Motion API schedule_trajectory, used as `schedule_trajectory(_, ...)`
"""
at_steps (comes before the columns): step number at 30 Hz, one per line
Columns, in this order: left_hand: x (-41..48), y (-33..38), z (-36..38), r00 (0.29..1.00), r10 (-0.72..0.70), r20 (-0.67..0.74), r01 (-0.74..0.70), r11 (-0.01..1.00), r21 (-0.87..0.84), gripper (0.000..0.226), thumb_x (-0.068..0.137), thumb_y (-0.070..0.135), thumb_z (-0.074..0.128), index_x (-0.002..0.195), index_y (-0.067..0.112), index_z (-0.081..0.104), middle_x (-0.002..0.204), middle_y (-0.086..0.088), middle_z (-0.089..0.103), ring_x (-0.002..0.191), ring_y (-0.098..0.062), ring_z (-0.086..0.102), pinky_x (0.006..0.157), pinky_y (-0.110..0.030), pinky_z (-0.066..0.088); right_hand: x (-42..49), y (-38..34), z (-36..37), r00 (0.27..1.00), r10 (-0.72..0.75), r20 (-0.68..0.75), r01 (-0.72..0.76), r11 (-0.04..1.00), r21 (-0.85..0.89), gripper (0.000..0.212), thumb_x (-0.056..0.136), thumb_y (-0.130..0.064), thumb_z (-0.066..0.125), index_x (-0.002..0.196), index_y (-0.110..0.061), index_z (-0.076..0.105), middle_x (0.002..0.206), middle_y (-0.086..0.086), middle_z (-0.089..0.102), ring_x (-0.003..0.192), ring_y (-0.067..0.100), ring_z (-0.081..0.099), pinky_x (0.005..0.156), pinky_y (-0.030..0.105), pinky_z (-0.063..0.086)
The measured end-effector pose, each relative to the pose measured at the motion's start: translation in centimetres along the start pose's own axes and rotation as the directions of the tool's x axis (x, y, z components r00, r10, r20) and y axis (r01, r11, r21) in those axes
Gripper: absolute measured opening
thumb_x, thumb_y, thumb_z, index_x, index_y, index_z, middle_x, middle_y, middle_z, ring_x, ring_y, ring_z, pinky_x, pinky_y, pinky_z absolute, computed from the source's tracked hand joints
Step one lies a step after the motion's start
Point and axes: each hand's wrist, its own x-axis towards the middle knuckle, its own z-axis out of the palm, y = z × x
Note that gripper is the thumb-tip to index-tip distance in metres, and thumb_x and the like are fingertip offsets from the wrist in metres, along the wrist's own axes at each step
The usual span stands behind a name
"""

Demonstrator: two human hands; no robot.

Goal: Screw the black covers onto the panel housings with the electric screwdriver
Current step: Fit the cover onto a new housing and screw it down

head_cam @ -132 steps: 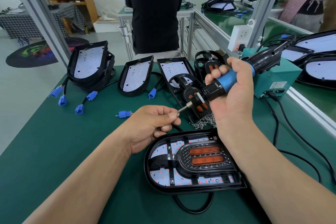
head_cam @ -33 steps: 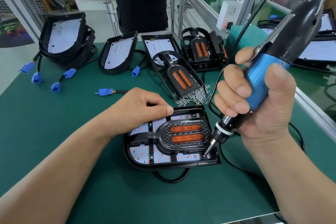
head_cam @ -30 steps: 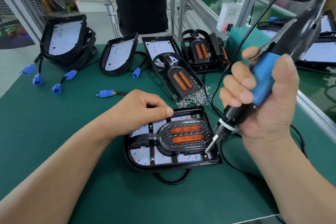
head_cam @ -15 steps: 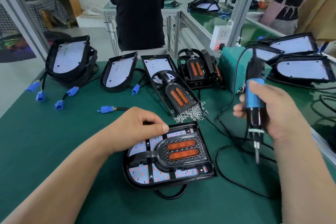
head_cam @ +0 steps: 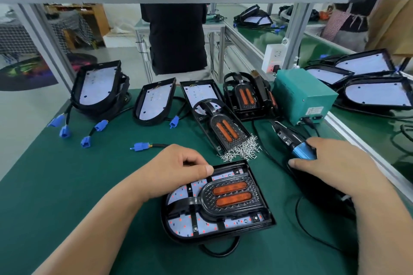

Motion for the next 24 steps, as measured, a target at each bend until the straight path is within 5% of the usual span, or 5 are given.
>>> schedule_trajectory(6,-0.1,-0.2,-0.1,0.999,-0.010,0.041,0.008,0.999,0.031,0.043,0.080,0.068,0.074,0.091,0.027,0.082,0.092,-0.001,0.077,0.090,-0.027,0.073,0.087,-0.048,0.057,-0.3,-0.1,0.2,0.991,0.008,-0.135,0.015,0.986,0.166,0.065,0.088,-0.074,0.056,0.133,-0.028,0.065,0.119,-0.003,0.058,0.110,0.024,0.060,0.084,0.039,0.050)
schedule_trajectory(10,0.4,-1.3,-1.1,0.979,-0.043,-0.199,0.059,0.996,0.074,0.030,0.097,0.059,0.058,0.099,0.039,0.081,0.095,0.007,0.080,0.094,-0.004,0.073,0.090,-0.038,0.057,-1.6,-2.6,-0.5,0.928,-0.089,-0.363,0.257,0.857,0.447,0.034,0.094,-0.064,0.060,0.113,-0.039,0.072,0.102,-0.018,0.065,0.090,0.004,0.062,0.078,0.033,0.048)
schedule_trajectory(13,0.9,-2.3,-2.0,0.939,-0.019,-0.342,0.155,0.914,0.376,0.020,0.100,0.043,0.065,0.104,0.027,0.076,0.100,0.003,0.076,0.099,-0.018,0.070,0.091,-0.041,0.056,-3.0,-5.5,-0.4,0.910,-0.333,-0.247,0.412,0.667,0.621,0.030,0.088,-0.070,0.059,0.105,-0.049,0.069,0.094,-0.022,0.072,0.079,0.003,0.068,0.066,0.018,0.052)
schedule_trajectory(20,1.5,-2.1,-2.4,0.918,-0.072,-0.389,0.325,0.697,0.639,0.024,0.099,0.050,0.062,0.084,0.031,0.060,0.088,0.013,0.065,0.088,-0.016,0.063,0.073,-0.034,0.050,-2.8,-7.2,2.0,0.825,-0.559,0.084,0.400,0.682,0.612,0.055,0.086,-0.085,0.055,0.129,-0.050,0.057,0.113,-0.032,0.071,0.105,-0.007,0.067,0.095,0.031,0.056)
schedule_trajectory(24,1.0,-1.7,-2.0,0.928,-0.096,-0.359,0.266,0.845,0.464,0.027,0.097,0.051,0.064,0.080,0.031,0.063,0.071,0.016,0.065,0.068,-0.001,0.058,0.060,-0.029,0.043,-2.7,-7.8,2.3,0.814,-0.574,0.089,0.305,0.553,0.775,0.037,0.092,-0.065,0.068,0.121,-0.041,0.069,0.115,-0.018,0.077,0.107,0.004,0.072,0.101,0.045,0.056)
